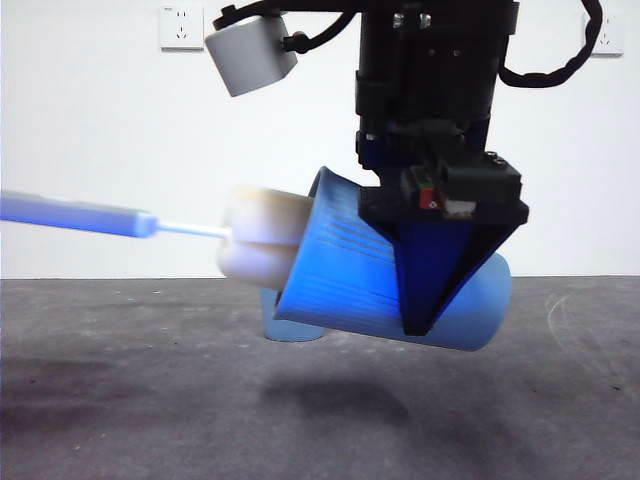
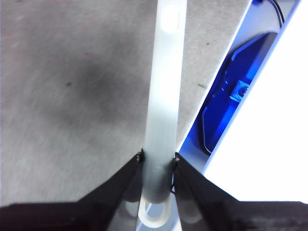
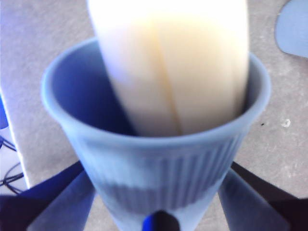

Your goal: Pick up the cup brush,pick up the cup,insert the brush into the cup,clean the cup,put the cup brush back,put the cup back to the fixed position on the table

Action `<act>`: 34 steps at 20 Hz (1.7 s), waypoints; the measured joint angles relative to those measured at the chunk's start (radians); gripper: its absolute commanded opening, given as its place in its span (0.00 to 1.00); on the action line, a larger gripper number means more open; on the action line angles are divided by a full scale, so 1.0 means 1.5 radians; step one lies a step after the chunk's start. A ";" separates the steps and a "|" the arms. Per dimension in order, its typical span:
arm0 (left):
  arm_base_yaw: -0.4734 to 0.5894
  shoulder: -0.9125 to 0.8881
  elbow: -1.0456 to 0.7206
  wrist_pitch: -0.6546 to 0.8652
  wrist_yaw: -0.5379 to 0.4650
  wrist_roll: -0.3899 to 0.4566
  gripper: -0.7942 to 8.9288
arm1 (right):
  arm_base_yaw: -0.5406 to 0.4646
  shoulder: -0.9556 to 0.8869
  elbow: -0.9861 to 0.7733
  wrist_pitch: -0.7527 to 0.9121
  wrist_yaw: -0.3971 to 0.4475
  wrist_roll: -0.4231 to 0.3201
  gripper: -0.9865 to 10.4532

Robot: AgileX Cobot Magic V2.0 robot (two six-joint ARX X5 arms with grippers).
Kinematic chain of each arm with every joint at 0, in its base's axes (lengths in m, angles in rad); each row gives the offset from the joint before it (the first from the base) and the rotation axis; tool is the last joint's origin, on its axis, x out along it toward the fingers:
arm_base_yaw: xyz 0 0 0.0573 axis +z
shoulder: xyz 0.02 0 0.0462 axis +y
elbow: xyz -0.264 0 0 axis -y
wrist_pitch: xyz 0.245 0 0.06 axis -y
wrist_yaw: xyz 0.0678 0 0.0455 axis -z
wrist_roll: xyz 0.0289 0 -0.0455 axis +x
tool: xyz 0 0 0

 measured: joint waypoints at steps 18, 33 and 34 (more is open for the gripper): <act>0.025 -0.188 0.000 -0.076 -0.100 -0.130 0.07 | 0.000 -0.080 0.012 0.072 -0.001 0.150 0.08; 0.077 -0.060 0.000 0.301 -0.142 -0.384 0.07 | -0.004 -0.381 0.019 0.161 0.090 0.292 0.07; 0.100 -0.034 0.000 0.323 -0.119 -0.392 0.07 | -0.004 -0.398 0.019 0.161 0.099 0.294 0.08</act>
